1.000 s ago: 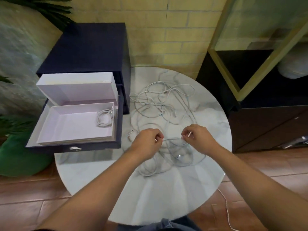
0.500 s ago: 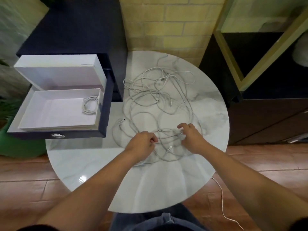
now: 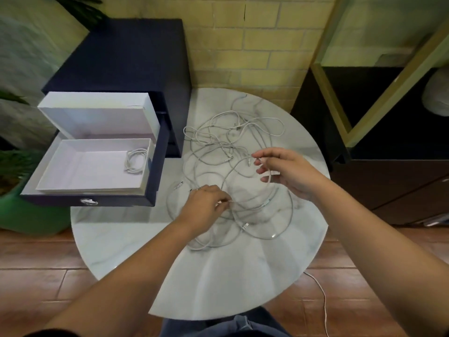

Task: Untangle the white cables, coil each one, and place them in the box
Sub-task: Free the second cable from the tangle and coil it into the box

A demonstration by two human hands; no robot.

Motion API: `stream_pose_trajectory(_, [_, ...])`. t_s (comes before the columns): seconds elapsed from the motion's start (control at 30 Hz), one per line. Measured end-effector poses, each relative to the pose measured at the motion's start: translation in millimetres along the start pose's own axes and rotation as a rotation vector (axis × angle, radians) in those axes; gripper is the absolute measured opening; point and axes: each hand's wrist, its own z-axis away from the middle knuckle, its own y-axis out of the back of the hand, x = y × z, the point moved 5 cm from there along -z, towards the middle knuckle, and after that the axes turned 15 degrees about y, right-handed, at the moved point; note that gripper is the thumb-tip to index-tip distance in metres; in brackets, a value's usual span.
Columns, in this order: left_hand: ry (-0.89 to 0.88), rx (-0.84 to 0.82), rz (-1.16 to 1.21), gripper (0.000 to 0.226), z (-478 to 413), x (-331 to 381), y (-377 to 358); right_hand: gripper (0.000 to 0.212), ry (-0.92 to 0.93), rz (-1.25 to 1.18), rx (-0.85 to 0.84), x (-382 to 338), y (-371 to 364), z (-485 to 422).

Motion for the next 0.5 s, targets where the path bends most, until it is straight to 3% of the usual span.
stream_pose_trajectory(0.13, [0.071, 0.022, 0.429, 0.011, -6.8, 22.8, 36.4, 0.032, 0.058, -0.086, 0.066, -16.0, 0.9, -6.9])
stream_pose_trajectory(0.23, [0.097, 0.053, 0.614, 0.017, -13.1, 40.2, 63.7, 0.029, 0.141, 0.04, 0.109, -23.9, 2.4, -9.4])
stream_pose_trajectory(0.37, [0.088, 0.103, 0.681, 0.018, -20.4, 50.2, 88.4, 0.017, 0.316, 0.358, 0.186, -46.3, 12.2, -6.9])
stream_pose_trajectory(0.5, [0.126, 0.159, 0.693, 0.017, -27.1, 45.0, 96.5, 0.017, 0.367, 0.343, 0.222, -65.2, 21.1, -5.5])
